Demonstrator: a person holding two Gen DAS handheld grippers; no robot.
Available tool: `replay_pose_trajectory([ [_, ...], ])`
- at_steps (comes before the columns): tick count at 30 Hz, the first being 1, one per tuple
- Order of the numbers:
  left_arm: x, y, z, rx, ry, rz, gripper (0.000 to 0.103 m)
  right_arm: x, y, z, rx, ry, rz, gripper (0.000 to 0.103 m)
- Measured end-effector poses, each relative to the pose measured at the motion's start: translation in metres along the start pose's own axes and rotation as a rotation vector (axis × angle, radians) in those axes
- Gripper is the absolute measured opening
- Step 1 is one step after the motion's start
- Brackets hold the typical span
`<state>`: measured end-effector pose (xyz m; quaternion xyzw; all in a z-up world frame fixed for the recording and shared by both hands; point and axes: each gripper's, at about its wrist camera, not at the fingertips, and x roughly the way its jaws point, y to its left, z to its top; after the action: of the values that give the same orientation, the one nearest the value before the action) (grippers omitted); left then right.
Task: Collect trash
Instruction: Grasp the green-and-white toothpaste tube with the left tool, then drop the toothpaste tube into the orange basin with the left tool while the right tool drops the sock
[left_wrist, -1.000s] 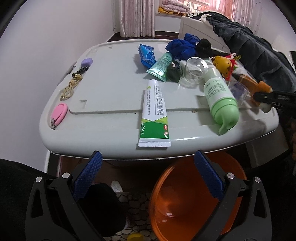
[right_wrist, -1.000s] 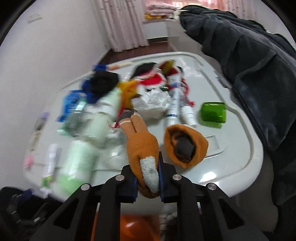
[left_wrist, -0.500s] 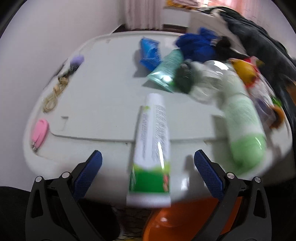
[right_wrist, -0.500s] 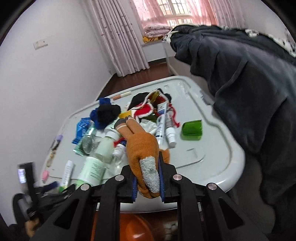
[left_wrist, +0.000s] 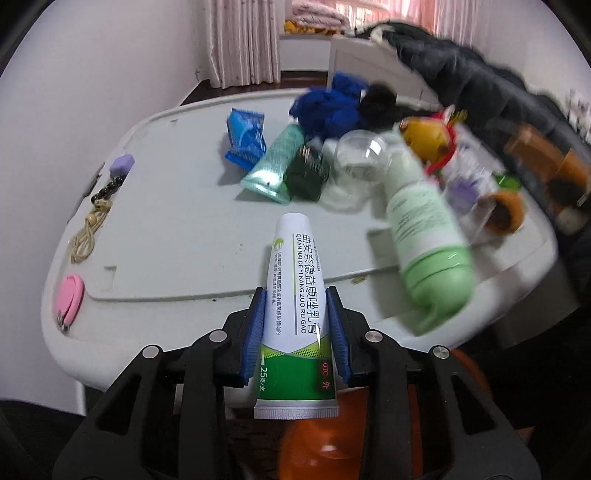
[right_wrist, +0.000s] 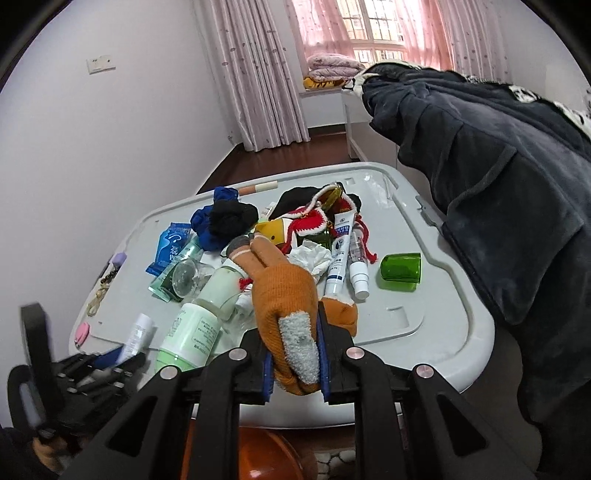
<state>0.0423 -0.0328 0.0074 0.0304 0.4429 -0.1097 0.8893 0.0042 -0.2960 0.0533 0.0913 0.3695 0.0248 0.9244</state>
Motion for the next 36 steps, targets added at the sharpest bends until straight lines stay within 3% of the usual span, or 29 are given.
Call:
replay_pose_trajectory([
  [4,-0.044,0.000,0.005,-0.012,-0.064,-0.017,0.032,-0.008,0.010,-0.005,-0.035,0.006,-0.006,0.018],
  [9,-0.107,-0.014,-0.005,0.079,-0.150,-0.044,0.032,-0.048,0.036,-0.023,-0.069,0.024,0.123,0.018],
  [12,-0.125,-0.024,-0.025,0.145,-0.132,-0.075,0.032,-0.063,0.051,-0.042,-0.108,0.083,0.174,0.018],
  [17,-0.108,-0.032,-0.066,0.184,0.018,-0.113,0.032,-0.072,0.063,-0.080,-0.164,0.198,0.177,0.018],
  [21,-0.092,-0.029,-0.075,0.159,0.106,-0.146,0.033,-0.067,0.070,-0.104,-0.211,0.269,0.155,0.023],
  [22,-0.087,-0.029,-0.075,0.161,0.126,-0.136,0.035,-0.063,0.071,-0.108,-0.219,0.286,0.148,0.035],
  [23,-0.082,-0.029,-0.076,0.161,0.150,-0.128,0.048,-0.059,0.072,-0.112,-0.226,0.305,0.138,0.053],
  [24,-0.079,-0.029,-0.078,0.156,0.164,-0.123,0.057,-0.055,0.072,-0.115,-0.231,0.323,0.124,0.057],
  [25,-0.077,-0.027,-0.081,0.146,0.185,-0.120,0.070,-0.053,0.072,-0.116,-0.230,0.330,0.123,0.058],
  [30,-0.068,-0.018,-0.082,0.102,0.230,-0.153,0.071,-0.049,0.063,-0.113,-0.189,0.339,0.134,0.058],
  [36,-0.069,-0.014,-0.061,0.079,0.177,-0.142,0.076,-0.047,0.034,-0.069,-0.112,0.247,0.072,0.058],
])
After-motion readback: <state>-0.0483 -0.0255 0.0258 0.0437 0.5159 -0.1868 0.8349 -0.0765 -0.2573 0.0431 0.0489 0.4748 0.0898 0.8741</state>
